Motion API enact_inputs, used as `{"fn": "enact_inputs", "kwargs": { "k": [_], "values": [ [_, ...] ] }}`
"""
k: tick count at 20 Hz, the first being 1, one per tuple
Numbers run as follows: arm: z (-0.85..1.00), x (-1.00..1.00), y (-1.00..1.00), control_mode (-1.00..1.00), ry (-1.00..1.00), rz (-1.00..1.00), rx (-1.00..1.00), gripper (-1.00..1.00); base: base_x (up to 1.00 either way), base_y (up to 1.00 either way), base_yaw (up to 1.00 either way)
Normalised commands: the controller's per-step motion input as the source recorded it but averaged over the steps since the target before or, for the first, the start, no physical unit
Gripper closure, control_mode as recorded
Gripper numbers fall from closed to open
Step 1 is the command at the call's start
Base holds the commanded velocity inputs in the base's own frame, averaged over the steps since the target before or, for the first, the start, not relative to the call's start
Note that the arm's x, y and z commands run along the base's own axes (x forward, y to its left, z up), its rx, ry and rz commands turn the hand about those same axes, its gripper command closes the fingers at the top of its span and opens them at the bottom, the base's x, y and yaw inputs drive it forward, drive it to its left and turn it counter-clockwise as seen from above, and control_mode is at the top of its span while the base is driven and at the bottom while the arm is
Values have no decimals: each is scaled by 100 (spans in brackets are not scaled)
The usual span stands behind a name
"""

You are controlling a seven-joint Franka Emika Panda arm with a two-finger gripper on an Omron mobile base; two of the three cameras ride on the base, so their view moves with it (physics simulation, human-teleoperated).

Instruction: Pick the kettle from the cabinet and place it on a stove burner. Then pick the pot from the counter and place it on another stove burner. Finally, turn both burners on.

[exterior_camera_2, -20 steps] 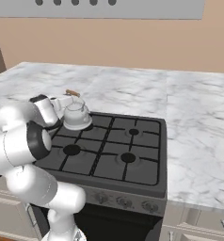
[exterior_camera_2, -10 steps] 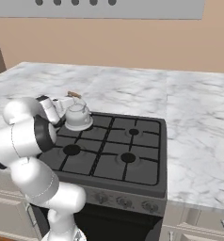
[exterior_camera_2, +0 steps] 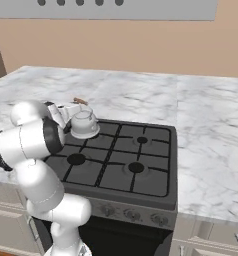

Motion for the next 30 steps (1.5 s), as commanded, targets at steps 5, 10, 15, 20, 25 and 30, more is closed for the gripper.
{"fn": "enact_inputs", "kwargs": {
  "k": [5, 10, 15, 20, 25, 30],
  "values": [
    [-6, 19, 2, -100, 0, 0, 0, 100, 0, 0, 0],
    [-8, 18, 2, -100, 0, 0, 0, 100, 0, 0, 0],
    [-7, 17, 2, -100, 0, 0, 0, 100, 0, 0, 0],
    [-9, 15, 2, -100, 0, 0, 0, 100, 0, 0, 0],
    [-10, 16, 2, -100, 0, 0, 0, 100, 0, 0, 0],
    [-12, 19, 3, -100, 0, 0, -1, 100, 0, 0, 0]
  ]
}}
